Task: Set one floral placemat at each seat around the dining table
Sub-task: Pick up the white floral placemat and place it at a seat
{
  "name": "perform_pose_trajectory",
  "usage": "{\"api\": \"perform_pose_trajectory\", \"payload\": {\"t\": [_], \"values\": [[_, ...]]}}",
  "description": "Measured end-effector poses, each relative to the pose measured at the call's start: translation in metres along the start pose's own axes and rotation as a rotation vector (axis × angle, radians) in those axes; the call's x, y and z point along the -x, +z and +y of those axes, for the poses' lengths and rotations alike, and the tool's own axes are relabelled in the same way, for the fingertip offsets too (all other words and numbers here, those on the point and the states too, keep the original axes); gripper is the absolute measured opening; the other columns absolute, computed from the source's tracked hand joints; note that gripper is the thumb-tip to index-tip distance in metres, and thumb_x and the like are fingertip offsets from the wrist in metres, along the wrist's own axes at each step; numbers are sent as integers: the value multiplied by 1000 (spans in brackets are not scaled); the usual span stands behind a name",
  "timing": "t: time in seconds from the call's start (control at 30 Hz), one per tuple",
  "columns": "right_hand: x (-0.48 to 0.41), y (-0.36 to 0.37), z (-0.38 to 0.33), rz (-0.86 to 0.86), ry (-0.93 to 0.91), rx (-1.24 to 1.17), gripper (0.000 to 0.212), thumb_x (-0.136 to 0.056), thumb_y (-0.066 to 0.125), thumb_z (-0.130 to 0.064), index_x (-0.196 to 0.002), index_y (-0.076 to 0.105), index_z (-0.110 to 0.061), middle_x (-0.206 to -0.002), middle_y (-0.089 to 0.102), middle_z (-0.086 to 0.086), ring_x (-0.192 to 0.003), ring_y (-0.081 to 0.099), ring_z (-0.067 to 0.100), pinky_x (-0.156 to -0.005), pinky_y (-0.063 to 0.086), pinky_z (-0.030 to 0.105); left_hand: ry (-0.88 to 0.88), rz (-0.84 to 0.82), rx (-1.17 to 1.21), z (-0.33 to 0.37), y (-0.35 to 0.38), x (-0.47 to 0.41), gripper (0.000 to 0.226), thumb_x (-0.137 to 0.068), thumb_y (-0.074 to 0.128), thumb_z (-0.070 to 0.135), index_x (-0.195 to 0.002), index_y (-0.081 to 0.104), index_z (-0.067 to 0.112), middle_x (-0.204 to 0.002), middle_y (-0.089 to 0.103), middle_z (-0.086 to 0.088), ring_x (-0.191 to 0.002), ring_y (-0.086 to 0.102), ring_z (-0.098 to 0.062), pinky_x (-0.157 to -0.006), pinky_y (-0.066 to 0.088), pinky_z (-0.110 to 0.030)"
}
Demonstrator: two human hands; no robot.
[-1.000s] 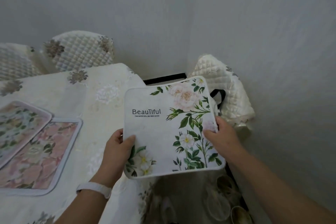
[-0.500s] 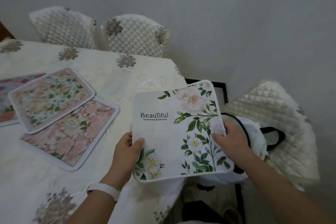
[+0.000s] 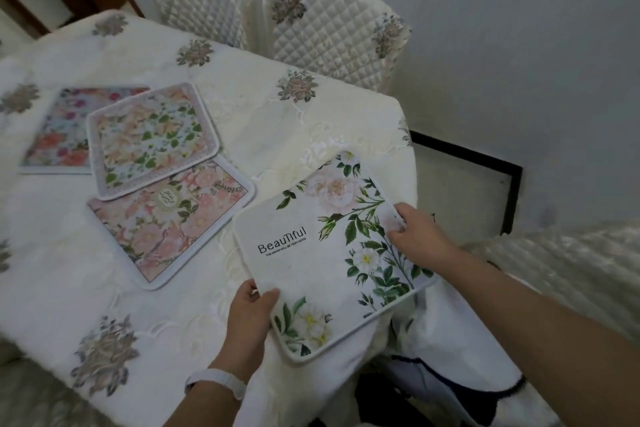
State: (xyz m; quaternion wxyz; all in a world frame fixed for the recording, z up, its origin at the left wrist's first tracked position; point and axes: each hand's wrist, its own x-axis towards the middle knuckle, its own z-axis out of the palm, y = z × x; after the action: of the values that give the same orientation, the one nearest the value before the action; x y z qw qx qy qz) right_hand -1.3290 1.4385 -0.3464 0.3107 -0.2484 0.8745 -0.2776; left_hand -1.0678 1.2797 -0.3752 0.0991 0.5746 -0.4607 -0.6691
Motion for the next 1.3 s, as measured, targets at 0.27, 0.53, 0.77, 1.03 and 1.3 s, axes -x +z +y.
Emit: {"api": "perform_pose_trajectory", "payload": {"t": [0.27,0.53,0.77,1.03,1.3], "values": [[-72,-11,11,-37,-115,277,16,-91,48,-14,-107,48,-11,-87,57,9,-74,52,29,-60,38,32,-91,59,82,-28,53,-2,23,-89,55,-3,-109,59,8,-104,71,-17,-91,69,-38,-70,58,-45],[-102,-8,3,-8,-150,437,24,-89,49,-6,-112,48,-8,-86,51,6,-74,48,26,-54,32,31,-110,76,107,-43,77,7,21,-90,57,-4,-107,61,8,-98,74,-12,-88,71,-31,-76,59,-45],[-97,-4,28,51,-194,360,47,-84,57,-16,-130,47,-6,-115,55,19,-102,52,37,-80,46,42,-21,224,60,-33,53,0,28,-85,62,-4,-108,53,9,-86,64,-15,-72,61,-24,-61,52,-32],[-17,13,68,162,44,114,53,-85,64,-18,-134,48,-9,-142,39,13,-131,36,31,-108,30,38,288,176,-422,25,10,-51,34,-85,67,12,-115,55,20,-109,61,-4,-98,62,-25,-81,55,-44],[50,59,79,158,60,-136,57,-88,64,-27,-140,40,-22,-143,43,-4,-129,40,13,-102,42,37,470,58,-779,53,30,-92,54,-85,65,25,-135,47,17,-130,55,-3,-108,54,-21,-95,46,-39]]}}
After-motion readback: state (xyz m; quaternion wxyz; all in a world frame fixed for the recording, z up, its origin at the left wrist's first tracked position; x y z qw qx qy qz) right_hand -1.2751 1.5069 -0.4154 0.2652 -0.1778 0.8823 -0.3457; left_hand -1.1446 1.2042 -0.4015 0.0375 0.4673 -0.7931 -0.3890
